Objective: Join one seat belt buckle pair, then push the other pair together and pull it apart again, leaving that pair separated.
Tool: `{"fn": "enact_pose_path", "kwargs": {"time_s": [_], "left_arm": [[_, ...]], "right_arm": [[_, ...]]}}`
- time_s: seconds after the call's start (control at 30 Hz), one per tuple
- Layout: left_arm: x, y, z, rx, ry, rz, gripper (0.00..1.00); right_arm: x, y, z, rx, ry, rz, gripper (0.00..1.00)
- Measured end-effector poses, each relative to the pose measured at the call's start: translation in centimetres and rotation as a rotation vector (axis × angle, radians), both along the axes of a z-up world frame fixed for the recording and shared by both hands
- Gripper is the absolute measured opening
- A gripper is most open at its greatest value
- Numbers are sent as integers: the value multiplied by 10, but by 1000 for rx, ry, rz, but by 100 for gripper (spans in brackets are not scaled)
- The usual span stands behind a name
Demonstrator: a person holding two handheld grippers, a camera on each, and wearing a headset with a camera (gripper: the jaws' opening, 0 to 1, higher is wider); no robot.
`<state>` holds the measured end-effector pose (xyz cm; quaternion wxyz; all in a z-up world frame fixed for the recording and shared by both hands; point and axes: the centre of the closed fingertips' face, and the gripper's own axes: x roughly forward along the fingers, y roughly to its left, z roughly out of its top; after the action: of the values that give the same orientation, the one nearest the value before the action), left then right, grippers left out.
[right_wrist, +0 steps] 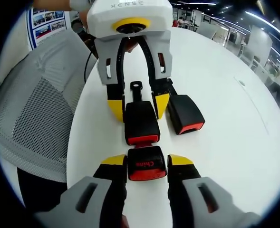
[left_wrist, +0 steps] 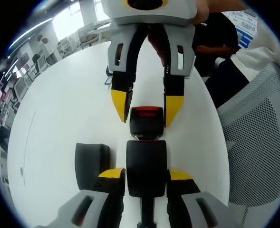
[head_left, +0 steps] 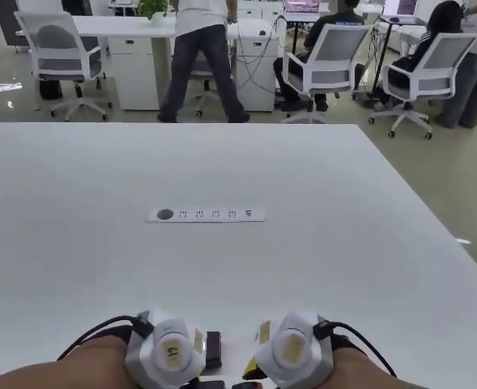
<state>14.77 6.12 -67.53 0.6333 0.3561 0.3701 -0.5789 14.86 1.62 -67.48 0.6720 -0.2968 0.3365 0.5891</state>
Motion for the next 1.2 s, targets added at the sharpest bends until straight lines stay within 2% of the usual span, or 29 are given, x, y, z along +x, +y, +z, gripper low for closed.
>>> {"fn": "enact_pose_path", "kwargs": {"time_s": [0.07,0.13,0.2,0.23,0.3,0.37,0.43,0.57,0.6,0.8,0.83,0.9,0.97,1.03,1.17,1.2], "left_arm": [[2,-2,7,-7,-6,10,38],[4,-6,15,-13,-25,-4,39],[9,-10,24,-31,-39,-15,39],[14,-11,30,-34,-46,-11,39],[22,-13,35,-42,-54,8,39],[28,-14,38,-53,-52,35,38],[40,-11,34,-51,-60,54,38],[48,-13,36,-50,-67,69,38],[54,-11,36,-49,-71,75,38],[73,-2,34,-38,-78,95,39],[74,-2,34,-34,-81,95,39],[82,7,29,4,-109,55,39],[81,8,30,0,-89,54,39],[83,8,25,-9,-61,69,39],[86,10,14,-3,-44,62,40],[84,10,16,-3,-38,64,40]], "right_arm": [[-1,-2,13,10,-3,-10,31],[0,-4,14,9,3,-12,30],[-1,-6,19,5,-16,13,30],[0,-8,22,3,-18,15,30],[4,-15,30,4,-27,14,29],[11,-22,32,2,-38,6,29],[17,-30,33,-3,-49,-4,29],[29,-46,30,-13,-54,-29,29],[32,-52,28,-17,-56,-37,30],[43,-80,25,-32,-56,-68,30],[45,-84,25,-36,-55,-70,30],[52,-95,26,-38,-59,-97,31],[59,-105,28,-35,-65,-115,31],[62,-119,26,-58,-71,-113,31],[68,-144,21,-96,-70,-111,32],[67,-149,19,-102,-63,-111,32]]}}
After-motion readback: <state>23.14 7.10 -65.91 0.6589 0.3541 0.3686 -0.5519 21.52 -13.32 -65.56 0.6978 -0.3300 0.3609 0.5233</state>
